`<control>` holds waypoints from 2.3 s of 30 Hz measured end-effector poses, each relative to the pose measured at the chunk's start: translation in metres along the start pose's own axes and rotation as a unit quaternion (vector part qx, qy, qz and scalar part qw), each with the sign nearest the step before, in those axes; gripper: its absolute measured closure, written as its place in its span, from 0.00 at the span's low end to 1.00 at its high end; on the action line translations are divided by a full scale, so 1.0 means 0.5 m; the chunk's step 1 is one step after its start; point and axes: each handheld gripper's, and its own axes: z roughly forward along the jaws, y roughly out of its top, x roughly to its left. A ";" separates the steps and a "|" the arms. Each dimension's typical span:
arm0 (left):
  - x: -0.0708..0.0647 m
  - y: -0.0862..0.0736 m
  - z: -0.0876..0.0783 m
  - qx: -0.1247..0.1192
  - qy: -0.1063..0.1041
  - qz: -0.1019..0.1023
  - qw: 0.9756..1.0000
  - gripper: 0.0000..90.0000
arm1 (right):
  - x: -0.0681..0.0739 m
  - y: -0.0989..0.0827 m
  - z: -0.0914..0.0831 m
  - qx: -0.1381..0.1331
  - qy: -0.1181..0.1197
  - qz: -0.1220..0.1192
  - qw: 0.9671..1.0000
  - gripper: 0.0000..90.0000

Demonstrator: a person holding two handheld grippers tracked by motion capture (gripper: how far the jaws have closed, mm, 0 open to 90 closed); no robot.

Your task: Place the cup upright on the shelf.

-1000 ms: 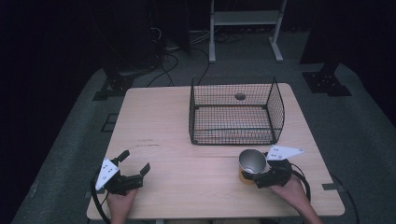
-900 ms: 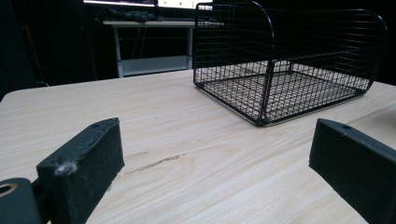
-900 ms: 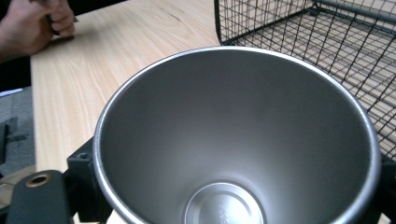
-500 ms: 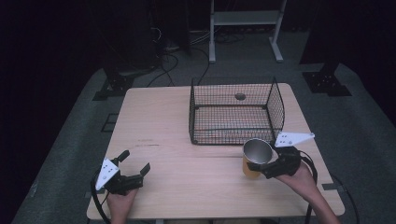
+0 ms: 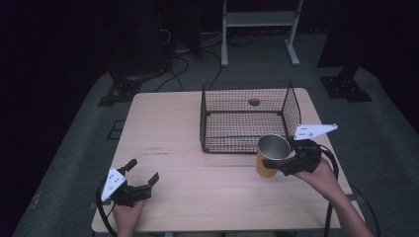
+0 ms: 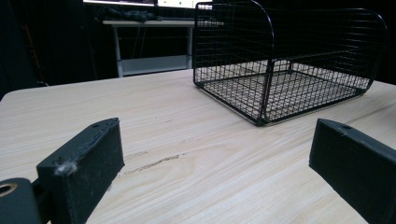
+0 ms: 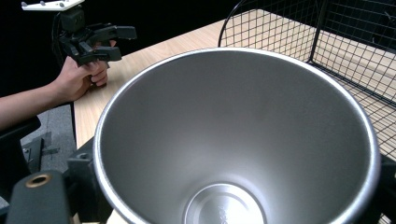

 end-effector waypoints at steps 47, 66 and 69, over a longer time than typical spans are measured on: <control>0.003 0.000 -0.001 -0.002 -0.003 -0.006 1.000 0.03 | -0.145 0.165 0.087 0.030 -0.010 0.035 0.999 0.13; 0.004 0.000 -0.002 -0.003 -0.004 -0.008 1.000 0.03 | -0.194 0.214 0.130 0.045 -0.027 0.051 0.997 0.13; 0.004 0.000 -0.002 -0.004 -0.005 -0.008 1.000 0.03 | -0.200 0.218 0.138 0.043 -0.029 0.053 0.997 0.13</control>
